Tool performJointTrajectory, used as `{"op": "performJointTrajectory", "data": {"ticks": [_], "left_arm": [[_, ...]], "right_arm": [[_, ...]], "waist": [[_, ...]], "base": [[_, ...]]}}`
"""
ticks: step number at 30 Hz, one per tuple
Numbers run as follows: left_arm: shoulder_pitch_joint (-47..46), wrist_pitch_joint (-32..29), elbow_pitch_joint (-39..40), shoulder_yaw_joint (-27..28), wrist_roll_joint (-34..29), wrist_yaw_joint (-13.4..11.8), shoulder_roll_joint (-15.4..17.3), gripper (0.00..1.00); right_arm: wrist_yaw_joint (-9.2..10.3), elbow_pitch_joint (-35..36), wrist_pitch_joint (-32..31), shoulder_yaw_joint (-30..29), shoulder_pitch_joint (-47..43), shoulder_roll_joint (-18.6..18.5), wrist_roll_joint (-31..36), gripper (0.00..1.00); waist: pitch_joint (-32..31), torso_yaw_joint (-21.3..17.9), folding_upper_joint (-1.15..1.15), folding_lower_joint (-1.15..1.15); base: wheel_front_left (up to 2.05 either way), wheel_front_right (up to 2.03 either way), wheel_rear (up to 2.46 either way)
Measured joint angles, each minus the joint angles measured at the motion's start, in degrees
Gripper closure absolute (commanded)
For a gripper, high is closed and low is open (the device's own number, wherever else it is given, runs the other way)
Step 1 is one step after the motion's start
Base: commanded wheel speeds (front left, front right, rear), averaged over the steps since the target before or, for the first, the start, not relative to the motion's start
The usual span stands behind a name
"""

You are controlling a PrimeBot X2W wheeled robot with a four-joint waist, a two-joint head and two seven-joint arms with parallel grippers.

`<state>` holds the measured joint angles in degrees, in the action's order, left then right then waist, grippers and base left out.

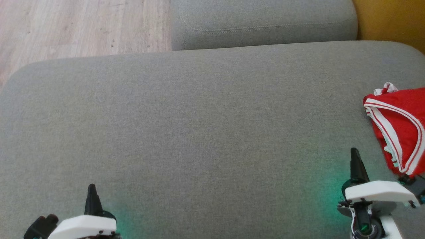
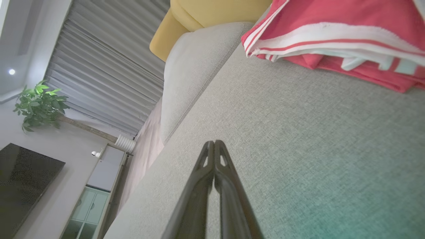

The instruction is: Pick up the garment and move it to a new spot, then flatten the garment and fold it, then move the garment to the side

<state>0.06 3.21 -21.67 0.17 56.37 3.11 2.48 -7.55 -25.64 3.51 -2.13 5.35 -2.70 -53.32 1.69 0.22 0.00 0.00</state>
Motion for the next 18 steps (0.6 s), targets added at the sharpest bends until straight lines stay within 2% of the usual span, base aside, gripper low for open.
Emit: {"op": "performJointTrajectory", "data": {"ticks": [18], "left_arm": [[-1.03,-2.94,1.65,1.58,10.85,1.04,0.0,1.0]], "right_arm": [[0.01,2.89,-3.05,-1.72,-0.03,0.01,-11.72,1.0]], "waist": [[-0.47,-0.07,0.0,0.0]], "base": [[0.0,0.0,0.0]]}}
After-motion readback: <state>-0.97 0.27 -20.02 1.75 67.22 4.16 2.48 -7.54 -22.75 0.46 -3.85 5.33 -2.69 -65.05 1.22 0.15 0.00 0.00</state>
